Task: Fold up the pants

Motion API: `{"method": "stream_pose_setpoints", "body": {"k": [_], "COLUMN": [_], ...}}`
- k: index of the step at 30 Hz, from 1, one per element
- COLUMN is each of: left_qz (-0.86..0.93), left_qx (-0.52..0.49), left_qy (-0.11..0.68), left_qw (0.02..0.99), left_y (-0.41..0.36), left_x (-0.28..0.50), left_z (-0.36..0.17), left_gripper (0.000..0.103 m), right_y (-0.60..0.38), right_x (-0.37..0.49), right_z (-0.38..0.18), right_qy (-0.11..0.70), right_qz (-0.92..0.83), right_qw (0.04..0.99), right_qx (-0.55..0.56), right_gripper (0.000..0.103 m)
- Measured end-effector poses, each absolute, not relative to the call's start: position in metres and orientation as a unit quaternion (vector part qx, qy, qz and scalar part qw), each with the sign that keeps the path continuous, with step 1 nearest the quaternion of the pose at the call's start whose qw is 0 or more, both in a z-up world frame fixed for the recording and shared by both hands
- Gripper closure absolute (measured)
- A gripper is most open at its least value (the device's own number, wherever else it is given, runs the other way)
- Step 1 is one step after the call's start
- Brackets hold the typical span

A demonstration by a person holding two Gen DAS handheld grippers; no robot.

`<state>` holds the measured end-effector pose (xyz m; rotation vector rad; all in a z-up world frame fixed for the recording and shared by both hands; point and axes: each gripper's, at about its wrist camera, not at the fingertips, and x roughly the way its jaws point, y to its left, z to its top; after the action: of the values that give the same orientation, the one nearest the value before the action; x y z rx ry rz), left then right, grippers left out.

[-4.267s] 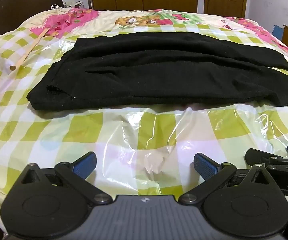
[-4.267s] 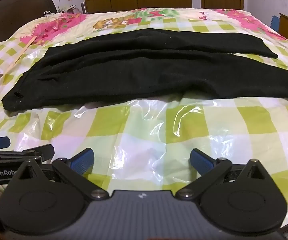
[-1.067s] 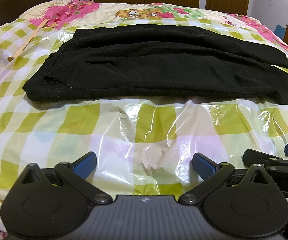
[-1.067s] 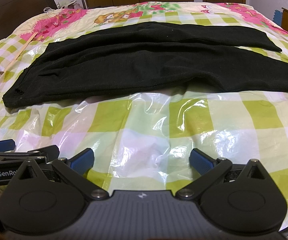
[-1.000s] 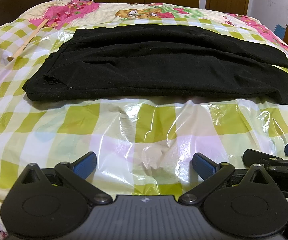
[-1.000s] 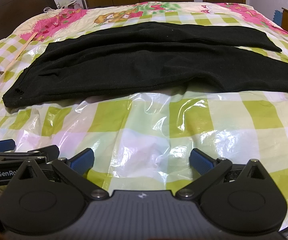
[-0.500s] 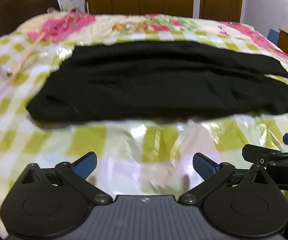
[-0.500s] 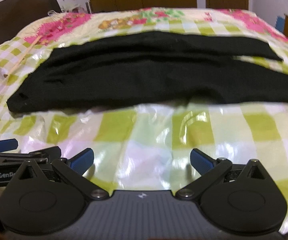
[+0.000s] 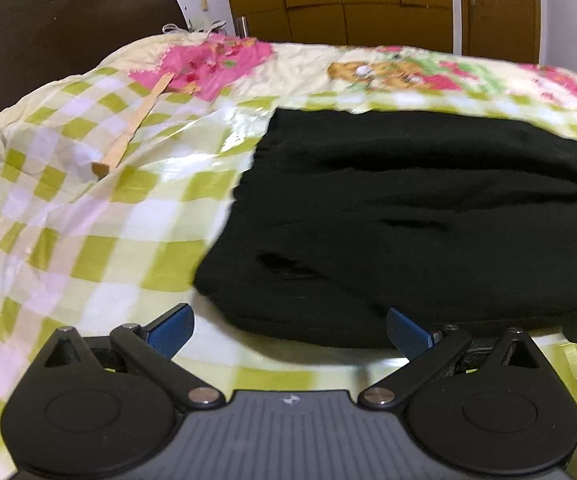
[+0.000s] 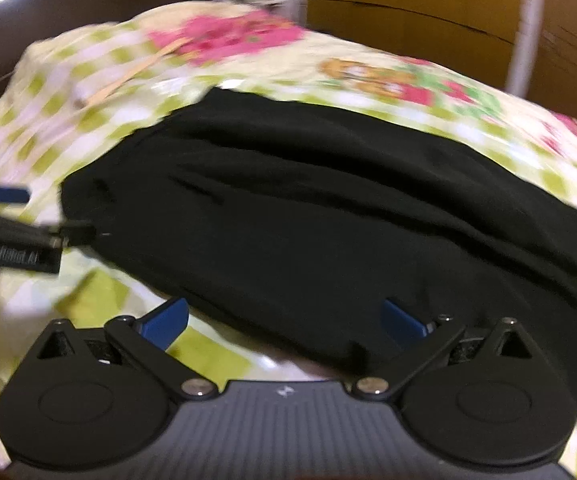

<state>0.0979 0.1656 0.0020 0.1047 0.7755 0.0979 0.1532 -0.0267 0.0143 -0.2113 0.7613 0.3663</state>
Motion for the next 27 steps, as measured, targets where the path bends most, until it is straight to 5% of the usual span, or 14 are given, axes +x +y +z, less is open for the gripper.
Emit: {"method": "stream_pose_setpoints", "body": {"k": [8,10,13,20,27], "left_qz": [0.015,0.001,0.01,-0.025,-0.02], "left_qx": [0.081,0.08,0.077,0.061,0.072], "left_qy": [0.393,0.402,0.412,0.421,0.435], "left_qw": [0.916,0.912,0.908,0.905,0.898], "left_y": [0.196,0.2,0.209,0.228,0.245], "left_x": [0.134,0.143,0.152,0.149,0.133], "left_z": [-0.014,-0.018,-0.02,-0.022,-0.016], "left_gripper": [0.008,0.02,0.047,0.05,0.051], "right_y": [0.045,0.056,0.067,0.084,0.095], "right_x": [0.173,0.173,0.178,0.182,0.178], "right_z": [-0.007,-0.012,-0.019,-0.021,-0.014], "right_qy": [0.355,0.355,0.364,0.386,0.416], "right_qz": [0.287,0.297,0.315,0.324,0.343], "right_qw": [0.868,0.859,0.844,0.83,0.816], "right_qx": [-0.194,-0.218,-0.238,-0.238,-0.211], "right_gripper": [0.017,0.021,0.042,0.081,0.087]}}
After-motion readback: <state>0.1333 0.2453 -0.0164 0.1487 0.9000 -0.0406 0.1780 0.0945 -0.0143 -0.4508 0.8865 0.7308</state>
